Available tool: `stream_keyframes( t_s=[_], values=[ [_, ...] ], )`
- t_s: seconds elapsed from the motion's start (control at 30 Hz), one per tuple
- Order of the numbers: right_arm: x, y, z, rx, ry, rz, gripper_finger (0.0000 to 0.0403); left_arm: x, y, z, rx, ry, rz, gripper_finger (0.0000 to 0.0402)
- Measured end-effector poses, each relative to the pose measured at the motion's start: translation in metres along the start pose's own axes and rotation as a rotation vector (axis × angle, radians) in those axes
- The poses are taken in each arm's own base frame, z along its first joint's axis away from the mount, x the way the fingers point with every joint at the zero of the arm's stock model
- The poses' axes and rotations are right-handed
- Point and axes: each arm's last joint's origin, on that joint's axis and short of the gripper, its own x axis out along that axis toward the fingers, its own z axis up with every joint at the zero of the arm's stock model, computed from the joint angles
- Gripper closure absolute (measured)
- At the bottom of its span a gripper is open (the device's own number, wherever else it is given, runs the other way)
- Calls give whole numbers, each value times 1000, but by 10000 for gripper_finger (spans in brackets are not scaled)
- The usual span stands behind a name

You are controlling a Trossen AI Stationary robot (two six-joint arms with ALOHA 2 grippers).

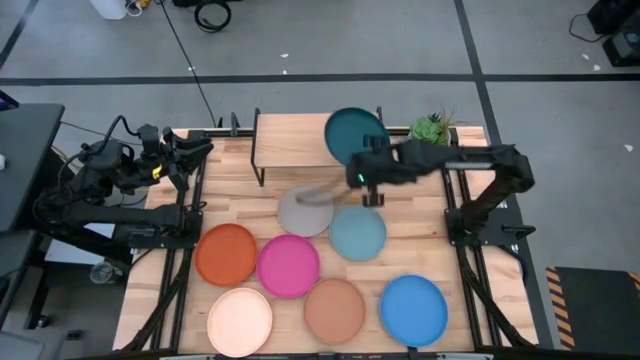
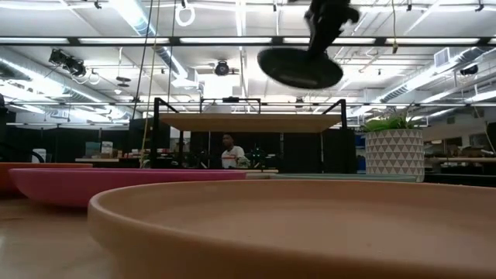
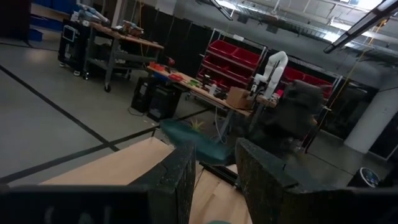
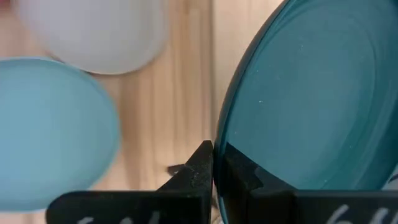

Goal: Place and stack plates onto a shelf
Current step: Put the green plate on the shelf, then stack the pink plate on top of the green plate on the shelf

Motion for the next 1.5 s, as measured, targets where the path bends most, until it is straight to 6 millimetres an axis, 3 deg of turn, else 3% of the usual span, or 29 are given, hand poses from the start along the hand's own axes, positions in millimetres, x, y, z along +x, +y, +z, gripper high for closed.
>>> stream_keyframes(
  t_s=[0.17, 0.37, 0.57, 0.73, 0.97, 1.27, 1.5],
  values=[
    [42, -28, 4, 14, 47, 40, 375, 0, 0, 0, 1, -2, 8, 280],
    [84, -35, 5, -36, 154, 71, 375, 0, 0, 0, 0, -2, 9, 280],
    [94, -34, 6, 7, 176, 80, 374, 0, 0, 0, -13, -2, 8, 280],
    [87, -35, 5, 61, 154, 104, 363, 0, 0, 0, -15, -2, 8, 280],
    [78, -30, 5, 106, 161, 151, 305, 0, 0, 0, -17, 2, 9, 280],
    [40, -33, 12, 195, 111, 123, 259, 3, 1, -8, -20, 78, 20, 280],
    [-2, -37, 8, 272, 53, 144, 259, 26, -6, -28, -59, 293, -44, 280]
  ],
)
